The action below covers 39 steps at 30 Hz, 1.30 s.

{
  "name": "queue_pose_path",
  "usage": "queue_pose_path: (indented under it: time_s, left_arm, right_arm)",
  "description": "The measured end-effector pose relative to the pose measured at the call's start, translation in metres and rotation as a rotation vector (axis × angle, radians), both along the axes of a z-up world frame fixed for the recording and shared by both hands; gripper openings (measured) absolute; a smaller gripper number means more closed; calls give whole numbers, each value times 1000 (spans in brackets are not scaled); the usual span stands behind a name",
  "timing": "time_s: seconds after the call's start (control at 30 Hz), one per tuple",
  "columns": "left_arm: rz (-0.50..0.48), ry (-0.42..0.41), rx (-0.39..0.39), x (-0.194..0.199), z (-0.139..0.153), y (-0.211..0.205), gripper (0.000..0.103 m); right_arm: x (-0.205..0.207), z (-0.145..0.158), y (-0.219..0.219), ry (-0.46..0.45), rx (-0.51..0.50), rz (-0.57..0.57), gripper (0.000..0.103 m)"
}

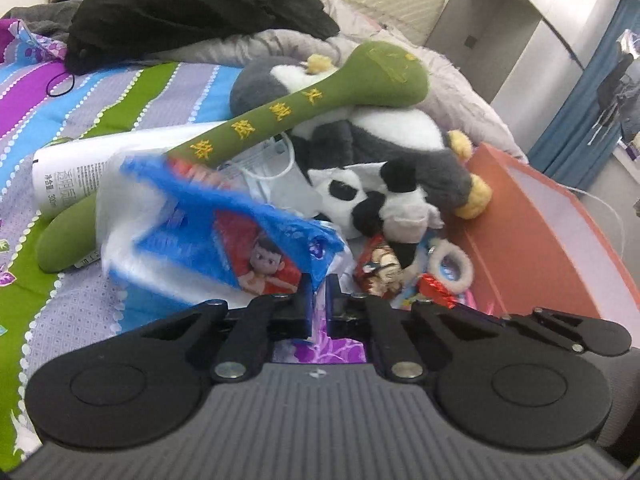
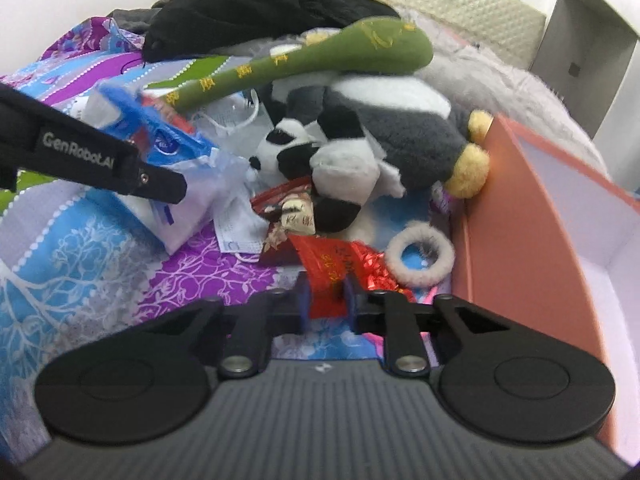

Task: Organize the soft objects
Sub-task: 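Close the left tool on the blue tissue pack while the right tool grasps the red candy packet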

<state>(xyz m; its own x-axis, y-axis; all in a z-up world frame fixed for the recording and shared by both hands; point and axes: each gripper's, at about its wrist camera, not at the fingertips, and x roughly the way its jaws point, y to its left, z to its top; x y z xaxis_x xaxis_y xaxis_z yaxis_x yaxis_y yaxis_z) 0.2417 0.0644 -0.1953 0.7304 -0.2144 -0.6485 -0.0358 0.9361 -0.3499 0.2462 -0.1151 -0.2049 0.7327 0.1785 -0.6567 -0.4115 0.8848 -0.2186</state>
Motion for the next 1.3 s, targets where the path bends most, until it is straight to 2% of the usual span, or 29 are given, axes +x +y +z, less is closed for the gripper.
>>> queue_pose_path:
  time_s: [0.13, 0.27, 0.47, 0.7, 0.9, 1.03, 1.3]
  left_arm:
    - [-14, -14, -43, -16, 9, 0, 6]
    - [-27, -18, -64, -39, 18, -1, 6]
    - [-48, 2, -95, -78, 22, -2, 6]
    - [-63, 69, -118, -118, 11, 0, 6]
    - [-42, 91, -150, -137, 5, 8, 6]
    - [-9, 98, -203, -141, 3, 12, 7]
    - [44, 147, -280, -145, 9, 16, 7]
  right_arm:
    - [-13, 12, -4, -20, 3, -6, 9]
    - [-30, 23, -4, -41, 5, 3, 6]
    - [-61, 37, 1, -46, -3, 25, 5]
    - [-102, 39, 6, -38, -40, 45, 4]
    - [-120, 33, 0, 11, -68, 29, 4]
    - [-129, 30, -3, 40, -91, 40, 4]
    - [-135, 31, -9, 127, -67, 22, 6]
